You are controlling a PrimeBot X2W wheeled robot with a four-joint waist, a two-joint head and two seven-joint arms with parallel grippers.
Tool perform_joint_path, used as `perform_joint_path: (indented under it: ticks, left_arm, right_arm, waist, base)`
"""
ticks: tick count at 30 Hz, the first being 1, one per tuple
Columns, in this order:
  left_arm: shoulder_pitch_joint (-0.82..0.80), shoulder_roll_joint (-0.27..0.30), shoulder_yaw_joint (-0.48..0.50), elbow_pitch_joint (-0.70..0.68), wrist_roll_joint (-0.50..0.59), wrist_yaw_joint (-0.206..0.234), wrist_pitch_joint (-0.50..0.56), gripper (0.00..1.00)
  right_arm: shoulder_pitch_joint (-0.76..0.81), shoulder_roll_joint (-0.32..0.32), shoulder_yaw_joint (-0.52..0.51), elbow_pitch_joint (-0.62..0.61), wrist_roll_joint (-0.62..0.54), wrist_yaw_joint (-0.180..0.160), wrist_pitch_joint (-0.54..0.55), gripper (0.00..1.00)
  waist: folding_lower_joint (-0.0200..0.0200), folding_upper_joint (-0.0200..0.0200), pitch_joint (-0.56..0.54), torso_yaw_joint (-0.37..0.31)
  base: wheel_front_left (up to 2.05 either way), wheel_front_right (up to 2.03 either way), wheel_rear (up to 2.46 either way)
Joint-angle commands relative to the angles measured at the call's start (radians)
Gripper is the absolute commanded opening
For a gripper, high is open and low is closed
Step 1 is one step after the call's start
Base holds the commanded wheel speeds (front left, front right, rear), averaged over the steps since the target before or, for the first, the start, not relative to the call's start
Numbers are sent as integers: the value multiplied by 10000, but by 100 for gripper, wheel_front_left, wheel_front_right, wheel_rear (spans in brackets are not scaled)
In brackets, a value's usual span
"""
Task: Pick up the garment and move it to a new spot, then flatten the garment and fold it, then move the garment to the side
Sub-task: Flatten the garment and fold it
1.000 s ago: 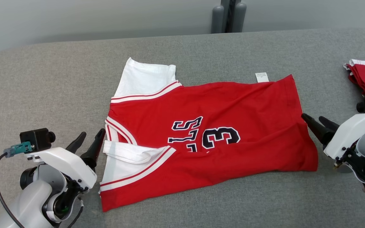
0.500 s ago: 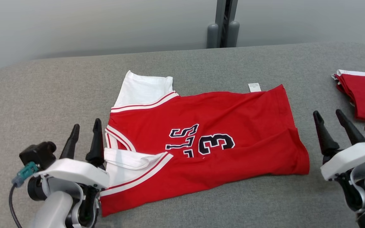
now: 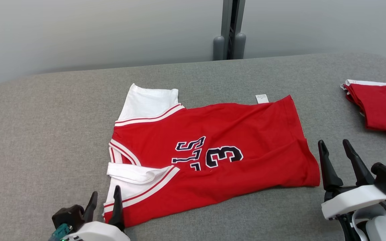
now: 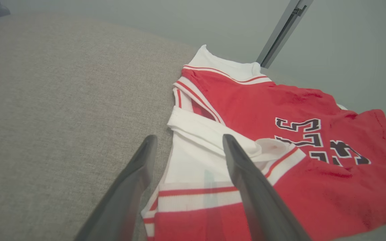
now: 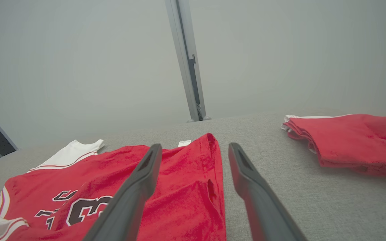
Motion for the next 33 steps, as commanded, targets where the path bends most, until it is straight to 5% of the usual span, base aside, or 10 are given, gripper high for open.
perform_joint_path:
  ticks: [1, 19, 20, 22, 33]
  left_arm:
    - [127, -75, 154, 237, 109, 23, -41, 100]
    - [-394, -536, 38, 2916, -261, -690, 586, 100]
    - [-409, -571, -14, 2993, -272, -756, 645, 74]
    - [-431, -603, -100, 3109, -308, -874, 777, 0]
    - [-944, 160, 181, 2349, 418, -562, 44, 0]
  right_arm:
    - [180, 23, -135, -168, -186, -4, 92, 100]
    - [617, 466, -632, -1143, -652, -4, 620, 100]
    - [629, 474, -656, -1158, -663, -4, 642, 100]
    - [663, 485, -707, -1188, -716, -4, 668, 100]
    - [837, 667, -1187, -400, -618, -4, 1286, 100]
  waist:
    - [0, -1, -43, -27]
    - [0, -1, -117, -171]
    - [0, -1, -106, -181]
    - [0, -1, -82, -192]
    - [0, -1, -47, -49]
  base:
    - [0, 0, 0]
    - [0, 0, 0]
    - [0, 0, 0]
    - [0, 0, 0]
    - [0, 0, 0]
